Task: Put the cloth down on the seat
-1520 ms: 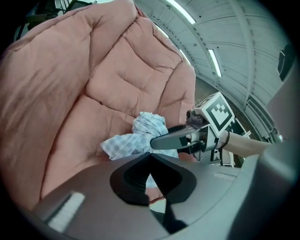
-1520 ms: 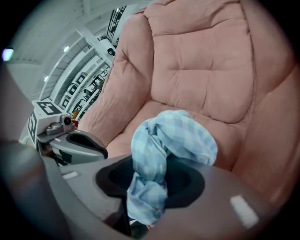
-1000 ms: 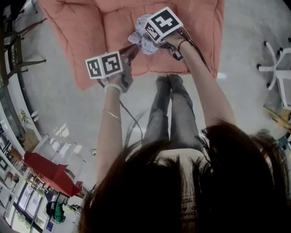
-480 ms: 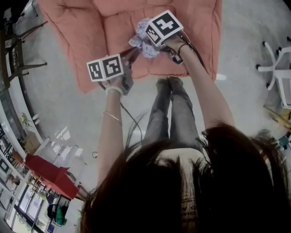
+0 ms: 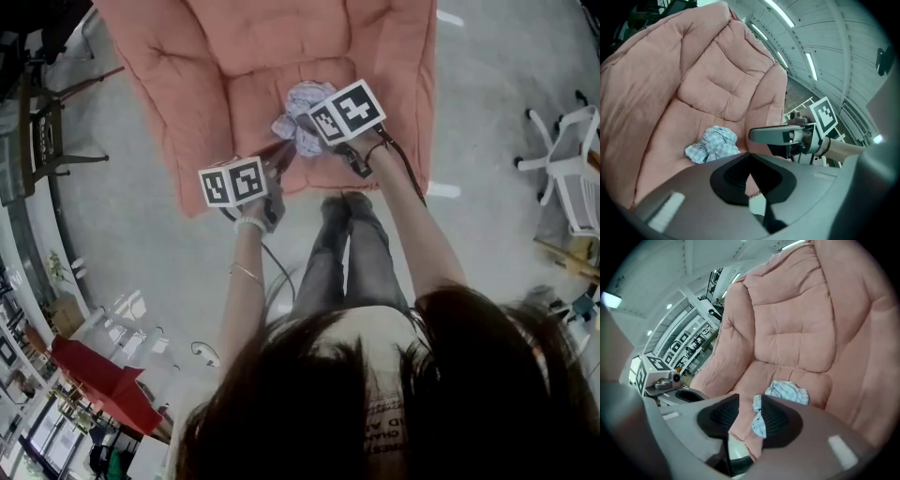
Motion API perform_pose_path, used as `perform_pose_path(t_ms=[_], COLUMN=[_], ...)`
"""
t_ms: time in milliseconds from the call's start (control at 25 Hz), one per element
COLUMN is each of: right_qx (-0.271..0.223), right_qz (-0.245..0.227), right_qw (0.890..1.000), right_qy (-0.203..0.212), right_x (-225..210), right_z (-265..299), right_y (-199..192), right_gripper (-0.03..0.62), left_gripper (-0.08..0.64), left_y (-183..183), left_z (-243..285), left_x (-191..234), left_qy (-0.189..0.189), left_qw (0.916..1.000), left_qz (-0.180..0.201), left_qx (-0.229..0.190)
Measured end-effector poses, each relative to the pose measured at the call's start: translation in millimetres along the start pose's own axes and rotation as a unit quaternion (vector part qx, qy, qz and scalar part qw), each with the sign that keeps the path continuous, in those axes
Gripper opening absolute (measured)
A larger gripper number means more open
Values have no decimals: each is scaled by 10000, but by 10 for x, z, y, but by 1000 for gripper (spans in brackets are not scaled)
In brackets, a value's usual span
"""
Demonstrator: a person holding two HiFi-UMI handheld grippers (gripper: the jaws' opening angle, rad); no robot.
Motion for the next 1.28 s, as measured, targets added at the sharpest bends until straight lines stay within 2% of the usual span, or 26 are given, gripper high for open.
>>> perform_pose_path(t_ms=[240, 560, 1280], right_qx=[-268, -759, -1281], right_qz=[-45, 213, -120], right_qw=[9996, 9967, 9910], right_qy=[-27, 184, 369], right_x=[151, 435, 816], right_z=[-321, -757, -1298], right_y=[17, -83, 142], right_gripper=[115, 86, 29], left_gripper=[-2, -2, -2], left_y=[96, 285, 548], left_z=[-184, -459, -838], left_x=[-222, -596, -1152], left_qy=[-66, -45, -195], left_qw=[9997, 9965, 9872], left_qz=[92, 465, 799], left_qx=[-233, -700, -1364])
Point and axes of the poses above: the fingertips, and each gripper's own axes: z forward along the fingers, x to its left, y out of its top, the point moved 5 cm from there along -z, backward along the fingers, and after that the axes turned 4 degrees about x, right-handed, at the moved point
